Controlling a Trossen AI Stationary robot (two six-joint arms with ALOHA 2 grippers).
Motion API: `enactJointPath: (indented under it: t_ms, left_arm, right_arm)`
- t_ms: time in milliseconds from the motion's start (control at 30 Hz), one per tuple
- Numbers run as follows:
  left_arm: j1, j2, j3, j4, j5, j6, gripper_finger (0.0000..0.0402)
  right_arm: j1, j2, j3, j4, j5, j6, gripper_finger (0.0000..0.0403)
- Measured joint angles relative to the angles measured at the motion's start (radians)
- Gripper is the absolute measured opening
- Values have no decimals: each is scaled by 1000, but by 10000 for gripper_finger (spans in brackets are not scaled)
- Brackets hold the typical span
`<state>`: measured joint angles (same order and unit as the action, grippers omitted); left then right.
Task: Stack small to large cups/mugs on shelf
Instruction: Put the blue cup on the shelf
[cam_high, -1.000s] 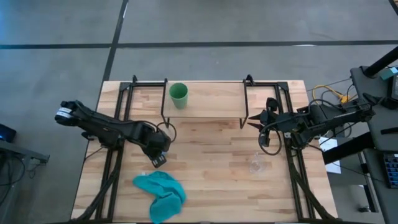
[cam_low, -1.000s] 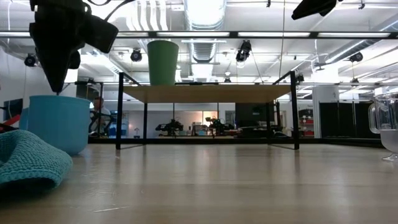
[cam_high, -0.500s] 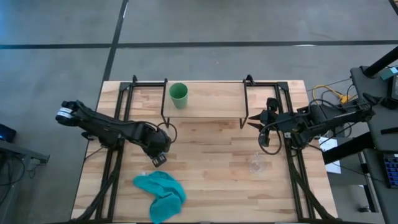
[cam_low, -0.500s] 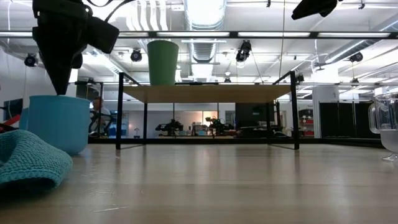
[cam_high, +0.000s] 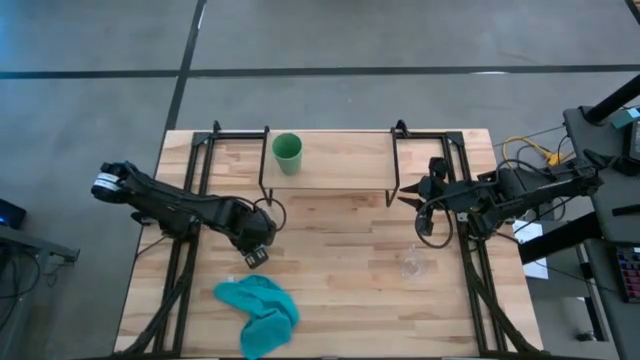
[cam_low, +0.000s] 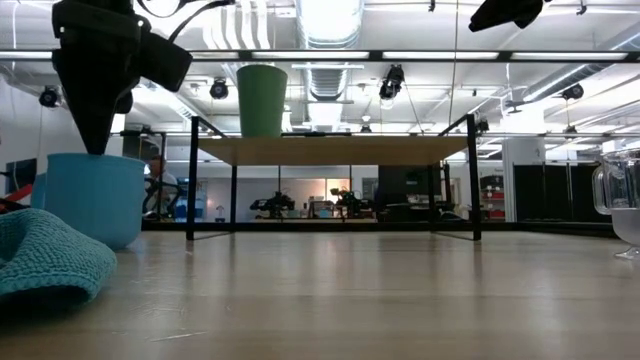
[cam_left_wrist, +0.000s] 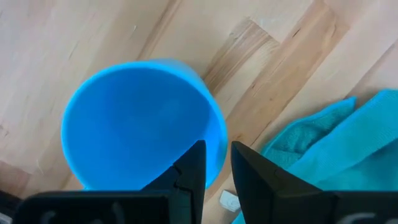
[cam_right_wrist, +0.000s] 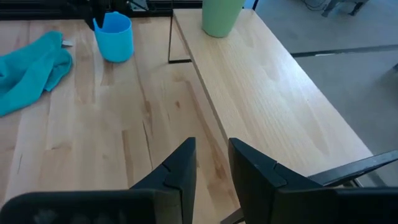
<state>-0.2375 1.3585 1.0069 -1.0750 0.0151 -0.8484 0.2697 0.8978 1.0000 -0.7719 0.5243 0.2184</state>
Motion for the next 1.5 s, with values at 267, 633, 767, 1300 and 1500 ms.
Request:
enactJointPath:
  t_ms: [267,633,767,1300,1500]
  left_arm:
    - [0,40,0,55,-2,19,61]
    - [0,103,0,55,-4,52,47]
    - [2,108,3,79,12,51,9]
    - [61,132,113,512,-6,42,1]
    - [90,246,160,583,0,49,0]
  right_arm:
    - [0,0,0,0,0,10,89]
    - [0,0,0,0,0,11,89]
    - [0,0,0,0,0,10,89]
    - [0,0,0,1,0,10,89]
    - [0,0,0,6,0,17,89]
